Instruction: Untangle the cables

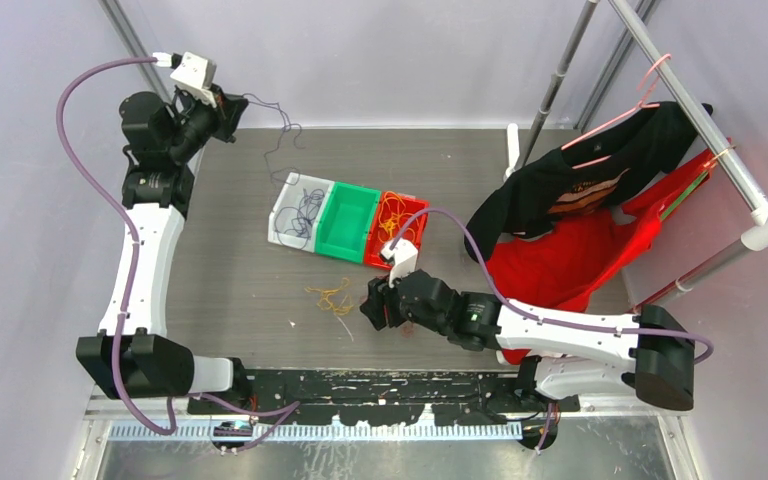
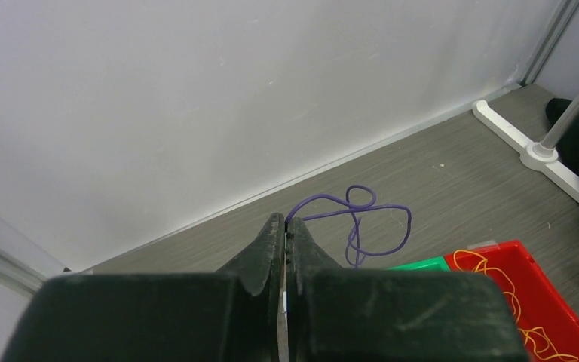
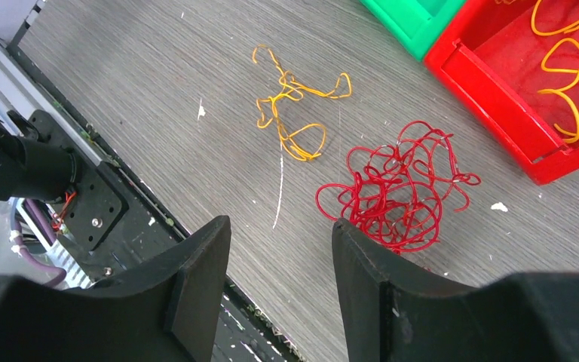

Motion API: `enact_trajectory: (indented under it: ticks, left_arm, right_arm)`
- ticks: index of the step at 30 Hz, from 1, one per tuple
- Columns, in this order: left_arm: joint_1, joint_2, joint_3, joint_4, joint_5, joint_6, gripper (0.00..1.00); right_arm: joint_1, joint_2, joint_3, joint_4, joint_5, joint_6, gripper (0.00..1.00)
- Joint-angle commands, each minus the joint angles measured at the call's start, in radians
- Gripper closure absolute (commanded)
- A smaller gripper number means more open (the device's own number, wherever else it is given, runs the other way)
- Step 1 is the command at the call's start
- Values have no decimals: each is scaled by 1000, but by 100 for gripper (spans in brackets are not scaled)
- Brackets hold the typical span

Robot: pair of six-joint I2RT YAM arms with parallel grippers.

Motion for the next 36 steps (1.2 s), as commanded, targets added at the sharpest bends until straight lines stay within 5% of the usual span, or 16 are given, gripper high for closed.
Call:
enact_trajectory:
  ticks: [1,25,36]
  left_arm:
    - [-17,-26,35,89,14,-6,100]
    - [-46,-79,84,149,-35,16,100]
    - [-79,-73,-74,137,-36,103,100]
  right_arm:
    - [5,-44,48,-9,12,9,43]
    - [5,-54,32,-32,19,19,46]
    - [5,-59,41,-42,18,13,46]
